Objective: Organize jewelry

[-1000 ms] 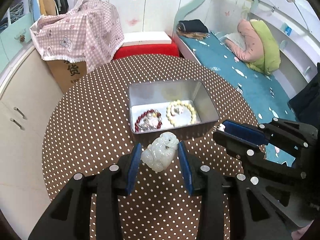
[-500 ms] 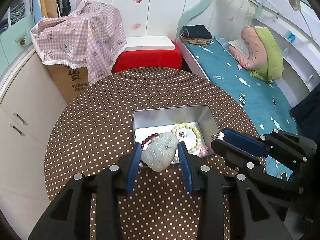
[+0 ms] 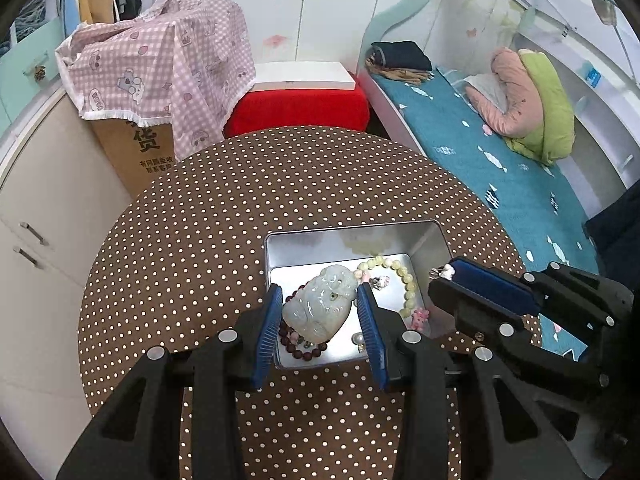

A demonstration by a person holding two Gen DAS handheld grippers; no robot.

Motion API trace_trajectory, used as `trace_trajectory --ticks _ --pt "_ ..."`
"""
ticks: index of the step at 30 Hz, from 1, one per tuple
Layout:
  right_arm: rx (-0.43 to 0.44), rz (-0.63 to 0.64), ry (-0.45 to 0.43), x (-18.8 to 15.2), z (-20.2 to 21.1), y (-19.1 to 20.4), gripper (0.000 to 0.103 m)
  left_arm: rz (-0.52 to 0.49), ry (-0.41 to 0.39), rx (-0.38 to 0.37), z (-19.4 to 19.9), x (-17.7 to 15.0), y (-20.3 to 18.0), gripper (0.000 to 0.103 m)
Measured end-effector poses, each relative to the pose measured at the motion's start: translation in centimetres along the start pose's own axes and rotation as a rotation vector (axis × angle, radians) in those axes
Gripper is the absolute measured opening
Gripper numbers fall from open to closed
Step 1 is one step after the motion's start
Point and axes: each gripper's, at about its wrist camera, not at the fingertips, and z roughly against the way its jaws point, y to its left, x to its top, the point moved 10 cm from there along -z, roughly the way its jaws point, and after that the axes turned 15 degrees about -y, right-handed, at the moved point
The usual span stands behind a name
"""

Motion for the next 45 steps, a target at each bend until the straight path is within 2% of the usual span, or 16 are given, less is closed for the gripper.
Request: trace_trajectory --ticks 14,15,18,19,22,29,33,36,42,45 --pt "0.012 0.000 -0.004 0.6 -0.5 -0.2 0.019 0.002 0.015 0.023 0.1 -0.3 1.1 0.037" --pt "0.005 0.015 0.002 0.5 -0.6 -0.1 0.022 0.004 0.017 0.026 0.1 -0.4 1.2 0.037" --pt "-0.048 0.032 0.001 0.4 -0.7 -0.6 0.055 0.003 0.020 0.047 0.0 -0.5 1.6 0.038" --pt "-0.054 0.028 -0.007 0.5 -0.6 -0.7 0.061 0.004 0.019 0.049 0.0 -0.5 1.7 0.039" --pt "-0.056 0.003 -0.009 0.4 -0.5 -1.2 0.063 0.017 0.024 0.038 0.1 -0.6 1.8 0.044" --pt "-0.064 -0.027 0.003 -0.1 -0.4 -1.9 0.064 0.010 0.026 0.046 0.1 -0.6 1.9 0.045" --pt "-0.070 -0.030 0.004 -0.2 -0.2 -1.9 0.064 0.012 0.029 0.044 0.2 -0.9 1.7 0.051" --pt "-0.074 -0.038 0.002 -0.4 0.1 -1.9 0.064 0.007 0.032 0.041 0.3 -1.2 1.6 0.051" --pt "-0.092 -0.046 0.002 -1.0 1.1 -1.7 0.072 -0.001 0.029 0.053 0.9 -1.8 1.1 0.052" --pt "-0.099 -0.049 -0.007 -1.1 1.8 -1.5 0.075 -0.011 0.020 0.060 1.5 -2.2 0.9 0.058"
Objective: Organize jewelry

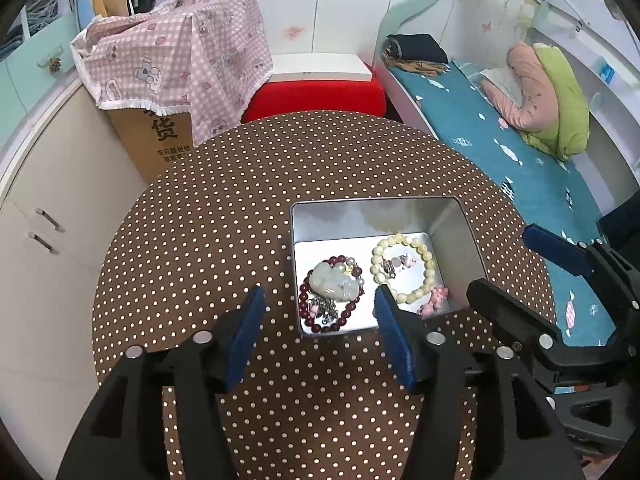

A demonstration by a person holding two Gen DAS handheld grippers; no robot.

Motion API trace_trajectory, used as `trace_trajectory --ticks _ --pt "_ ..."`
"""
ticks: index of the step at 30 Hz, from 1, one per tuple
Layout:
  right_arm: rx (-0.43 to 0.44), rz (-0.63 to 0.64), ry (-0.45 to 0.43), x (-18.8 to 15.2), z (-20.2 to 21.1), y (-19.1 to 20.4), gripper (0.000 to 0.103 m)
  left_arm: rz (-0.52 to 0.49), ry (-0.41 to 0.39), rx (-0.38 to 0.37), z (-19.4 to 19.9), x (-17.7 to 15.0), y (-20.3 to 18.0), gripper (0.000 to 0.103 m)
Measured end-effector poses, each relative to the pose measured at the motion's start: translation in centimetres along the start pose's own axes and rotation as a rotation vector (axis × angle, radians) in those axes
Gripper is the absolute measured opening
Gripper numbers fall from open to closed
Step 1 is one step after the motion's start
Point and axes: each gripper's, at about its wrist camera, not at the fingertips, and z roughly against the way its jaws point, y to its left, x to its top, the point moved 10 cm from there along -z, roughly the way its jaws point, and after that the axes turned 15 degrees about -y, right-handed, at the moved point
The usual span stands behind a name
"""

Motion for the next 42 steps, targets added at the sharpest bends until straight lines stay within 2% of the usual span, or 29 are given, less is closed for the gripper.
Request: trace_trajectory --ticks 4,7,10,13,22,32,42 --pt "-0.011 -0.022 -0.015 0.0 1.2 0.0 0.080 0.004 -0.024 0.025 1.1 -0.3 0.1 0.063" --pt "-0.053 -0.018 -0.039 -0.2 2.2 -0.1 0.084 0.001 -0.047 0.048 2.0 -0.5 0.1 0.063" --pt "-0.088 0.017 -0.083 -0.4 3.3 0.2 0.084 -0.017 -0.073 0.080 2.8 -0.7 0.1 0.063" --pt "-0.107 0.042 -0.116 -0.5 4.5 0.6 0.084 -0.005 -0.110 0.071 3.7 -0.9 -0.1 0.063" --pt "-0.145 -0.007 -0.204 -1.1 8.0 1.2 0.085 0.008 -0.188 0.073 6.6 -1.7 -0.4 0.063" --pt "-0.189 0.008 -0.318 -1.5 12.6 2.4 0.086 -0.014 -0.283 0.104 10.2 -1.9 -0.5 0.064" --pt "-0.192 0.013 -0.352 -1.8 15.1 3.0 0.087 -0.032 -0.369 0.152 13.4 -2.8 -0.8 0.065"
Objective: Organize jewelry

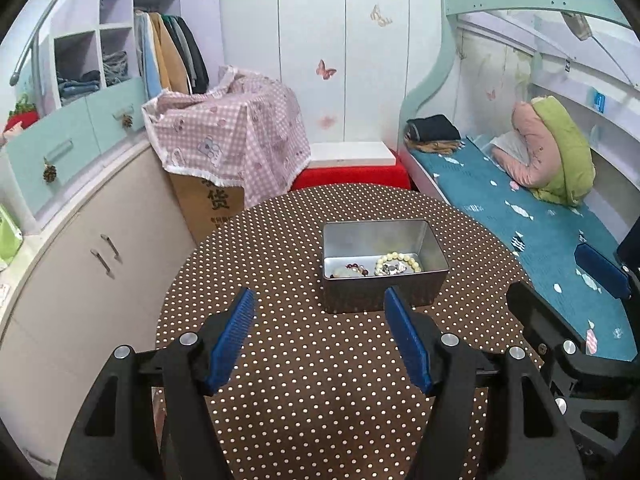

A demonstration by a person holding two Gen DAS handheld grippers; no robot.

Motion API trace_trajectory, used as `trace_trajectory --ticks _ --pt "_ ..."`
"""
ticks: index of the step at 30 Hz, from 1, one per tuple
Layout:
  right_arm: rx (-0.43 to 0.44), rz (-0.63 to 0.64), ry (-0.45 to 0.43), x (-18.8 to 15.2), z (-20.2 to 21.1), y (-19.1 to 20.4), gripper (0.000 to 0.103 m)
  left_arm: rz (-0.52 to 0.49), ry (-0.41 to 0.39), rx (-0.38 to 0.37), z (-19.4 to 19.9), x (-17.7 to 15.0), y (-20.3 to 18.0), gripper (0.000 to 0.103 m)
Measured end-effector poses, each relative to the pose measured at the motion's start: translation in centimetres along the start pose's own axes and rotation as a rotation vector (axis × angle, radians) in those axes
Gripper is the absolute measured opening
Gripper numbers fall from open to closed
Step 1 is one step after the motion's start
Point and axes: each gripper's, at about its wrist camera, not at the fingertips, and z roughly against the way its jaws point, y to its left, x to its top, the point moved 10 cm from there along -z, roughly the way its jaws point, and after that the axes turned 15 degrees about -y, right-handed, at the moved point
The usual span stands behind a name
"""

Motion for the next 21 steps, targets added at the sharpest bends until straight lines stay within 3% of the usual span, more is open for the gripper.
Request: trace_trajectory --ticks 21 --pt "0.002 -0.036 -0.020 -0.3 3.0 -0.2 0.087 0.002 -0.036 -0.014 2.7 -0.2 -0.3 0.065"
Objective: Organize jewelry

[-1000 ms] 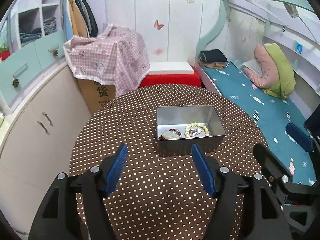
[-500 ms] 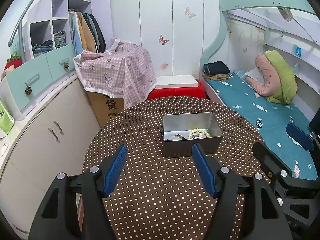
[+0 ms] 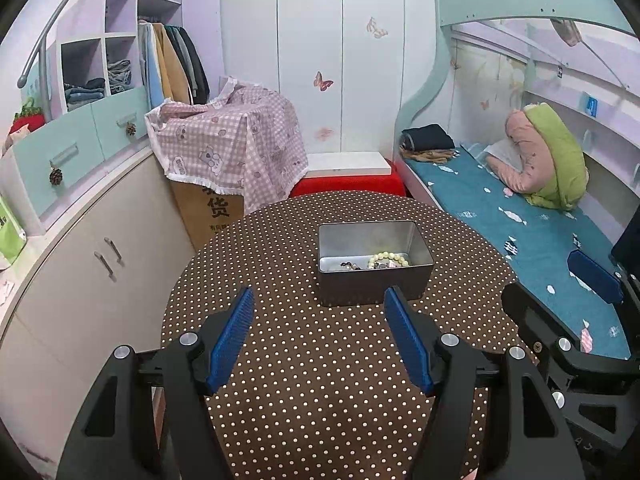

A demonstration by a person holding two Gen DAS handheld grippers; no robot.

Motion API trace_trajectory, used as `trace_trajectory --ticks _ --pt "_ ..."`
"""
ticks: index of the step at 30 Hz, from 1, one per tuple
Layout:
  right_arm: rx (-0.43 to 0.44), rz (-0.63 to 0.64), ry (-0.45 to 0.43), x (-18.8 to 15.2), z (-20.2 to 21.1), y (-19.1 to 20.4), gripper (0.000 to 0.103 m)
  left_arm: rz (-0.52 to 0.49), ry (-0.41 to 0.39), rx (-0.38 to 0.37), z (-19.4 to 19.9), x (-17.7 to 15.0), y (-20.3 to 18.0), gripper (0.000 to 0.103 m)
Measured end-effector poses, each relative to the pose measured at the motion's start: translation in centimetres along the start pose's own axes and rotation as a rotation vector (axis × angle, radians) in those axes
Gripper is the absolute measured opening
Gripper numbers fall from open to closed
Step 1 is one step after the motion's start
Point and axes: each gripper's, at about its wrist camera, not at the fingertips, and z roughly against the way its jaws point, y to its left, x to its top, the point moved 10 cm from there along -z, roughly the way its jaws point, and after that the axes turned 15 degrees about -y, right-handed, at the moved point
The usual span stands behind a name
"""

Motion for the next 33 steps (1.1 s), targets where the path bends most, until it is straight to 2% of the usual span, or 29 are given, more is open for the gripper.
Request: trace_trajectory --ticks 33 --pt "-0.004 0.009 0.000 -0.22 0.16 0.11 0.087 0.000 0.004 0.001 0.01 -0.33 0.41 0.065"
